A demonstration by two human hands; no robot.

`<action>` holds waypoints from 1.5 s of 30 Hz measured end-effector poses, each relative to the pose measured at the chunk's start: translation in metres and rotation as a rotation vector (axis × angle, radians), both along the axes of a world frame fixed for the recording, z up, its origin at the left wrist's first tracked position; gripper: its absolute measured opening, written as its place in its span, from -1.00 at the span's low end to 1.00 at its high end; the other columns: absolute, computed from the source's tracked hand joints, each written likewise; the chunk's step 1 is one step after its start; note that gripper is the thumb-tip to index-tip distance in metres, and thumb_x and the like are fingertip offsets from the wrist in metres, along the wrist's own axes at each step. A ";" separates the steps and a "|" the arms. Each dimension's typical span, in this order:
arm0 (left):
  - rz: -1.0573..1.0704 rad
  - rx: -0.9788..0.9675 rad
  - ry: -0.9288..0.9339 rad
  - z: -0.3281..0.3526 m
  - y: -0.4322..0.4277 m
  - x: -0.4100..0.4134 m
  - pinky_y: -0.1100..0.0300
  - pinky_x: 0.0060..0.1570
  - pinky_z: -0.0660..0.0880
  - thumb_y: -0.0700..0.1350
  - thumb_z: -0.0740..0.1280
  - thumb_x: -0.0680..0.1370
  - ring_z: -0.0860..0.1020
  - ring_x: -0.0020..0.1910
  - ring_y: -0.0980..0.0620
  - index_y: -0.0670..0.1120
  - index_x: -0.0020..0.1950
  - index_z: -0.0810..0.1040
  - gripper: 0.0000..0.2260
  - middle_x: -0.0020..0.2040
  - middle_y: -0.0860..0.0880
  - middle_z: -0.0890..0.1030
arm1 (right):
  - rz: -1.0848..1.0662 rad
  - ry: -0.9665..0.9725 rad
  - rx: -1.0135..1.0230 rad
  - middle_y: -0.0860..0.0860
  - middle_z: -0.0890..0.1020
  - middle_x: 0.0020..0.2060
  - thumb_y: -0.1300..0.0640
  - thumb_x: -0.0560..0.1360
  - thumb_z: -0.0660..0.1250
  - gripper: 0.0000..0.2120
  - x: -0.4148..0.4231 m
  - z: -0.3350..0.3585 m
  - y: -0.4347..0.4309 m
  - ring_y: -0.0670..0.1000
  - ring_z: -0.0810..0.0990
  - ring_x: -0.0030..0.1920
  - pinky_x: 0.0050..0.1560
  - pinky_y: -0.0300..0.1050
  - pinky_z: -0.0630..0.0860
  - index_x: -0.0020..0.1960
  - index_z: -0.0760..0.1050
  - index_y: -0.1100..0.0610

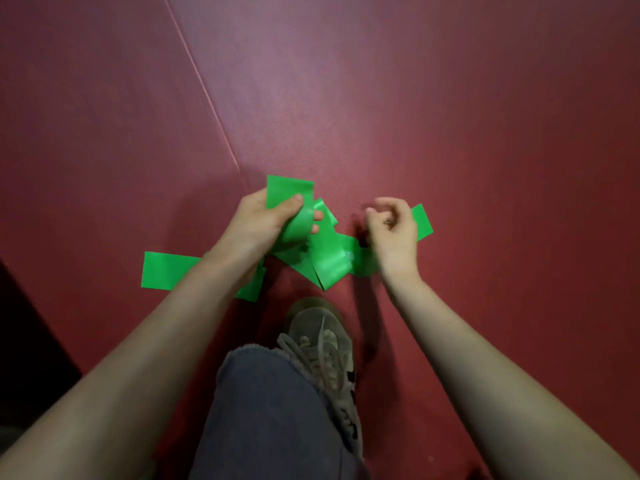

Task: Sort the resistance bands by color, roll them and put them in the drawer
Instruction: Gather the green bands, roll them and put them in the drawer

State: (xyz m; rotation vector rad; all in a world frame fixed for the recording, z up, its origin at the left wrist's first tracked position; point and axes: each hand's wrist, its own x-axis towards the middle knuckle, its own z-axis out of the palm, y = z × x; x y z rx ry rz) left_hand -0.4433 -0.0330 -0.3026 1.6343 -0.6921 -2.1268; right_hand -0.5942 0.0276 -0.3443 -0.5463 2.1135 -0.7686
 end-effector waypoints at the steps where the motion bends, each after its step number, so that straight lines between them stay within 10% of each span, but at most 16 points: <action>1: -0.010 -0.004 0.013 -0.002 0.002 -0.005 0.28 -0.38 0.55 -0.22 0.15 0.58 0.57 -0.52 0.14 -0.12 -0.19 0.47 -0.82 -0.47 0.04 0.63 | -0.031 0.073 0.017 -0.05 0.32 -0.48 0.33 0.45 0.27 -0.84 -0.008 -0.004 0.003 -0.23 0.36 -0.53 -0.33 -0.32 0.32 -0.10 0.38 0.09; 7: -0.094 0.007 -0.019 -0.007 0.012 -0.031 0.20 -0.27 0.51 -0.13 0.11 0.60 0.57 -0.45 0.14 -0.05 -0.21 0.49 -0.76 -0.32 0.03 0.63 | -0.164 0.256 0.192 -0.07 0.40 -0.39 0.23 0.45 0.28 -0.62 -0.036 -0.021 0.019 0.02 0.46 -0.27 0.06 0.03 0.40 0.23 0.29 0.24; 12: -0.130 0.030 -0.019 -0.005 0.012 -0.035 0.21 -0.23 0.49 -0.10 0.09 0.61 0.56 -0.43 0.14 -0.04 -0.22 0.48 -0.74 -0.44 0.07 0.63 | -0.081 0.343 0.379 0.17 0.37 0.24 0.08 0.43 0.34 -0.49 -0.046 -0.022 0.022 0.20 0.40 0.25 0.27 0.02 0.28 0.32 0.27 0.13; 21: -0.077 0.027 -0.008 -0.004 0.006 -0.029 0.15 -0.16 0.50 -0.07 0.07 0.61 0.56 -0.37 0.05 -0.08 -0.18 0.48 -0.73 -0.34 0.00 0.63 | -0.255 0.370 0.211 0.10 0.46 0.02 0.24 0.39 0.31 -0.92 -0.044 -0.021 0.019 0.09 0.43 0.12 0.19 -0.09 0.29 -0.12 0.50 0.15; 24: -0.065 0.005 -0.016 -0.002 0.000 -0.027 0.18 -0.17 0.49 -0.07 0.05 0.62 0.54 -0.33 0.03 -0.09 -0.19 0.48 -0.71 -0.26 -0.07 0.60 | -0.091 0.192 -0.116 -0.07 0.46 -0.34 0.34 0.38 0.31 -0.85 -0.035 0.003 0.004 -0.25 0.50 -0.30 -0.13 -0.32 0.41 -0.18 0.40 0.13; 27: -0.027 -0.055 -0.071 -0.001 -0.005 -0.023 0.31 -0.24 0.51 -0.08 0.06 0.61 0.57 -0.41 0.17 -0.08 -0.24 0.53 -0.67 -0.42 0.06 0.63 | 0.253 0.085 -0.289 -0.18 0.49 -0.29 0.33 0.41 0.31 -0.82 -0.023 0.038 -0.015 -0.33 0.49 -0.29 -0.15 -0.45 0.38 -0.10 0.42 0.08; 34: 0.052 -0.100 -0.067 0.008 -0.016 -0.021 0.32 -0.31 0.49 -0.11 0.08 0.61 0.54 -0.47 0.22 -0.06 -0.25 0.51 -0.69 -0.49 0.08 0.59 | 0.630 -0.589 -0.126 -0.07 0.47 -0.43 0.40 0.38 0.35 -0.68 0.001 0.084 -0.050 -0.13 0.36 -0.44 -0.40 -0.37 0.32 -0.10 0.38 0.00; 39: 0.074 -0.056 -0.010 0.008 -0.012 -0.022 0.03 0.15 0.45 -0.06 0.02 0.62 0.58 -0.09 -0.08 -0.08 -0.06 0.54 -0.70 -0.16 -0.08 0.62 | 0.486 -0.488 -0.195 -0.10 0.51 -0.50 0.39 0.38 0.36 -0.65 0.012 0.072 -0.058 -0.16 0.36 -0.51 -0.44 -0.36 0.32 -0.10 0.31 0.01; 45: 0.003 0.023 0.058 0.007 -0.008 -0.010 0.08 0.10 0.49 0.16 0.08 0.55 0.61 -0.09 0.03 -0.07 0.09 0.53 -0.61 -0.01 -0.10 0.62 | 0.615 -0.215 -0.194 -0.10 0.46 -0.40 0.20 0.35 0.35 -0.67 0.023 0.062 -0.061 0.11 0.45 -0.34 -0.23 -0.11 0.37 0.02 0.29 0.00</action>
